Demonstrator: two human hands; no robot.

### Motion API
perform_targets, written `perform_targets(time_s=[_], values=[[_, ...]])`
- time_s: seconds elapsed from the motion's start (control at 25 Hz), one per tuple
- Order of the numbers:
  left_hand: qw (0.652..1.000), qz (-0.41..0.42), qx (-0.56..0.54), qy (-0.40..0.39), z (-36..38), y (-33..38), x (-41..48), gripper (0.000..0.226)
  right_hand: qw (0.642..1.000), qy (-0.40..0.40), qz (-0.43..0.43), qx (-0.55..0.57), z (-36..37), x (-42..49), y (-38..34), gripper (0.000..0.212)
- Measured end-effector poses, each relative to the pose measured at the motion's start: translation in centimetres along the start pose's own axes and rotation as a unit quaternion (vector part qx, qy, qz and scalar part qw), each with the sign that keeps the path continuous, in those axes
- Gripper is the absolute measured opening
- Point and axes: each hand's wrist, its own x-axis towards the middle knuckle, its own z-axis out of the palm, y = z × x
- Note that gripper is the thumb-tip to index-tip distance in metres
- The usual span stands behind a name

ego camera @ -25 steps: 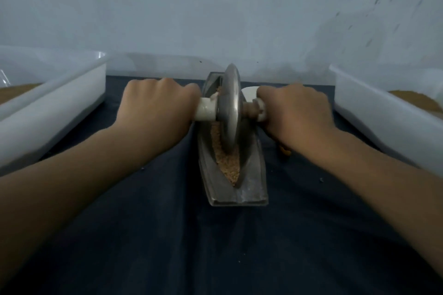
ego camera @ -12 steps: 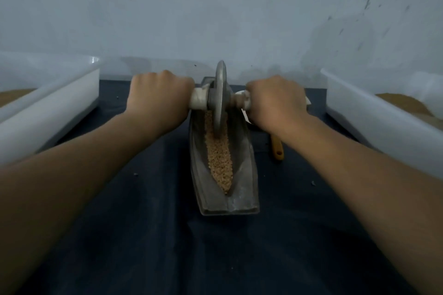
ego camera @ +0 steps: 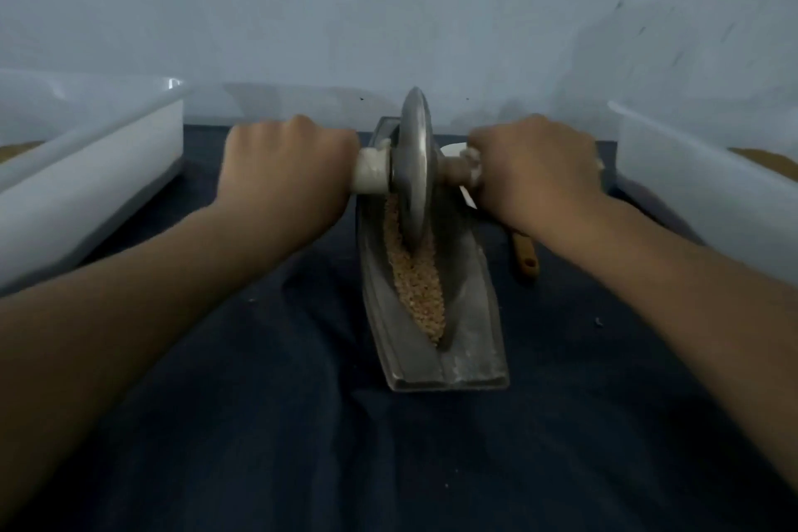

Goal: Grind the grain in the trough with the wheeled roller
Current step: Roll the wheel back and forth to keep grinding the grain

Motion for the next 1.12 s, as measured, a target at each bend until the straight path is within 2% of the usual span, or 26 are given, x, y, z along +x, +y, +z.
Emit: perform_targets(time_s=[0.08,0.2,0.32,0.4,0.56,0.6,0.72,0.8,0.88,0.96,1.04,1.12], values=[[1.0,-0.004,-0.004,-0.02,0.5,0.2,2.9,0.002,0.999,-0.034,0.025,0.023,0.7,2.2,-0.3,0.004],[0.999,0.025,0.015,-0.019,-0.5,0.3,2.0,0.006,0.998,-0.038,0.031,0.047,0.4,-0.1,0.3,0.011],[0.997,0.07,0.025,0.026,-2.5,-0.5,-2.6,0.035,0.997,0.056,-0.047,0.002,-1.3,-4.7,1.3,0.034],[0.996,0.085,-0.004,0.038,-3.3,-1.6,-4.4,0.043,0.99,0.104,-0.09,0.005,-2.7,-6.3,2.1,0.031],[0.999,0.038,-0.015,0.017,-1.9,-0.7,-3.3,0.044,0.996,0.065,-0.06,-0.012,-1.2,-4.7,1.4,0.042],[1.0,0.021,-0.005,0.011,-1.1,-0.3,-2.0,0.039,0.997,0.064,-0.038,-0.016,-0.3,-3.1,0.9,0.037],[1.0,-0.004,0.002,0.007,0.8,0.3,2.2,0.01,0.999,0.025,0.027,0.021,1.4,1.2,0.0,0.006],[1.0,-0.002,0.002,-0.002,0.7,0.5,2.8,0.004,0.999,0.006,0.038,0.034,1.5,1.4,0.0,0.003],[1.0,0.013,0.013,0.003,-0.4,0.4,0.8,0.019,0.999,0.016,0.016,0.03,0.9,-0.9,0.4,0.016],[0.998,0.046,0.002,0.045,-1.8,-0.2,-2.1,0.037,0.996,0.081,-0.03,0.008,-0.4,-4.2,1.2,0.028],[0.996,0.068,-0.015,0.06,-2.9,-1.1,-4.2,0.045,0.99,0.118,-0.076,0.013,-1.9,-6.4,2.0,0.024],[0.997,0.058,-0.028,0.042,-2.6,-1.3,-4.8,0.042,0.99,0.113,-0.088,0.016,-2.1,-6.4,2.2,0.022]])
